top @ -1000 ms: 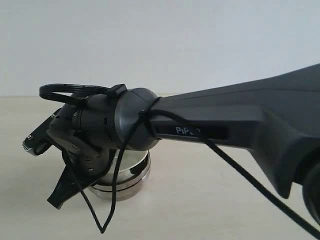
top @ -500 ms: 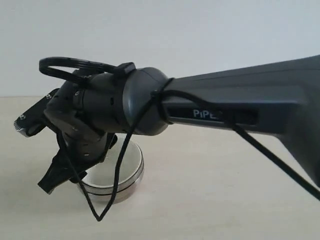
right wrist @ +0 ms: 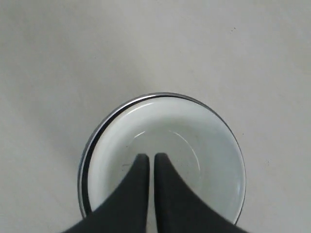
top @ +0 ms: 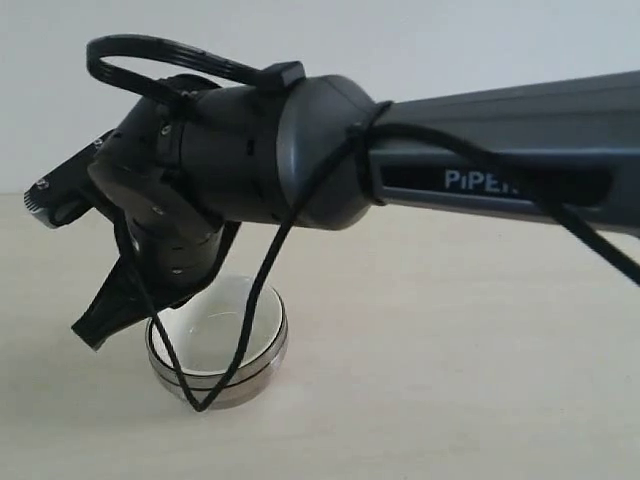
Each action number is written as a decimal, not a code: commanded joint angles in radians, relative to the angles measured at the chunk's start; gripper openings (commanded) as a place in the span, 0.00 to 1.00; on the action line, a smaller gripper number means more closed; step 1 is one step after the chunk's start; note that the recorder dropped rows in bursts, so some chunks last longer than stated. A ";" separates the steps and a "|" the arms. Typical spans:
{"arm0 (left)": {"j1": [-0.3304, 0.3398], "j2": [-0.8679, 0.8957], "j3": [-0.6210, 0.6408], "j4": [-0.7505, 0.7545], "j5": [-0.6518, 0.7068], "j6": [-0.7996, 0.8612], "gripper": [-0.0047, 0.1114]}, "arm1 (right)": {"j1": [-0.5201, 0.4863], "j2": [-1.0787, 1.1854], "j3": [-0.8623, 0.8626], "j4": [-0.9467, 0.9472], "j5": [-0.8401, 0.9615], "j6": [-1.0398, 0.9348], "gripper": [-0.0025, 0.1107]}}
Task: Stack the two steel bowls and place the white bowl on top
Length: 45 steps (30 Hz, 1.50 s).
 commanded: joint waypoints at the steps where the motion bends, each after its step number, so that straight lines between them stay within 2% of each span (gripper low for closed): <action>1: -0.005 -0.003 0.003 0.000 -0.008 -0.005 0.07 | -0.068 -0.010 0.004 -0.006 0.011 0.051 0.02; 3: -0.005 -0.003 0.003 0.000 -0.008 -0.005 0.07 | -0.104 -0.009 0.015 -0.007 0.009 0.078 0.02; 6: -0.005 -0.003 0.003 0.000 -0.008 -0.005 0.07 | -0.159 -0.009 0.095 -0.005 -0.086 0.102 0.02; 14: -0.005 -0.003 0.003 0.000 -0.008 -0.005 0.07 | -0.190 0.037 0.185 -0.006 -0.360 0.165 0.02; 30: -0.005 -0.003 0.003 0.000 -0.008 -0.005 0.07 | -0.188 0.041 0.185 -0.004 -0.373 0.167 0.02; 37: -0.005 -0.003 0.003 0.000 -0.008 -0.005 0.07 | -0.168 -0.050 0.187 0.000 -0.233 0.081 0.02; 45: -0.005 -0.003 0.003 0.000 -0.008 -0.005 0.07 | -0.137 -0.201 0.187 -0.012 -0.235 0.045 0.02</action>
